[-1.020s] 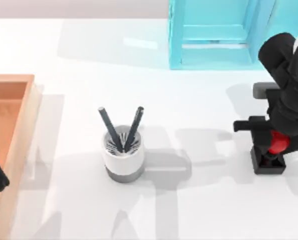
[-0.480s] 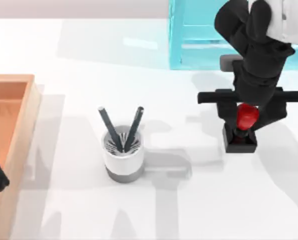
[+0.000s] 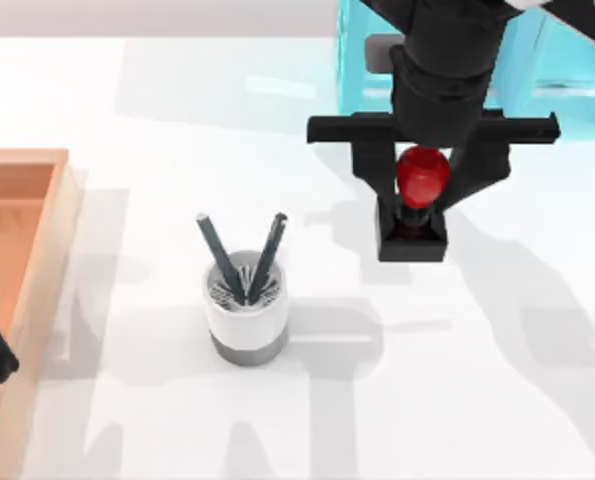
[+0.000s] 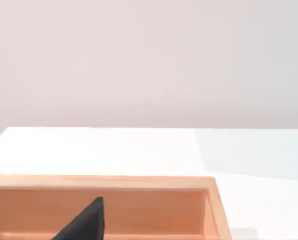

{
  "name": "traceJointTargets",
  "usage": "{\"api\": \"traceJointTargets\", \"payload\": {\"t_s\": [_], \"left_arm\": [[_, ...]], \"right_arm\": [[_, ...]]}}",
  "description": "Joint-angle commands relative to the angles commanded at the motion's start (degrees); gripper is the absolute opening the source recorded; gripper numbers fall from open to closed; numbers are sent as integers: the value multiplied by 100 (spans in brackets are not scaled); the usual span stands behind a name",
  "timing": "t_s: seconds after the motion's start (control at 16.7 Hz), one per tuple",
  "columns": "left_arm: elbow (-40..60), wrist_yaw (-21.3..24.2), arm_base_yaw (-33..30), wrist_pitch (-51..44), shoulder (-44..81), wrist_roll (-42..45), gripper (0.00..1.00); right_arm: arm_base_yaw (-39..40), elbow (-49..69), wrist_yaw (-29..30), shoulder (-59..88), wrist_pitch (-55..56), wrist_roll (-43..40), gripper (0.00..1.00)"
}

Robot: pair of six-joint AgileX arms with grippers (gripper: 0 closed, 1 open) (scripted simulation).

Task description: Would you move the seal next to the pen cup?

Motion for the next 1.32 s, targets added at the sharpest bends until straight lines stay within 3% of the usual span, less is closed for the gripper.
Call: {"api": "traceJointTargets", "payload": {"t_s": [0.54, 1.02, 1.32], "left_arm": [[0, 0, 0, 0, 0, 0, 100], [0, 0, 0, 0, 0, 0, 100], [0, 0, 0, 0, 0, 0, 100]], "right_arm": [[96, 350, 0, 164, -235, 75, 0], [342, 2692, 9, 1451, -1223, 341, 0], [383, 3053, 19, 1666, -1386, 388, 0]]}}
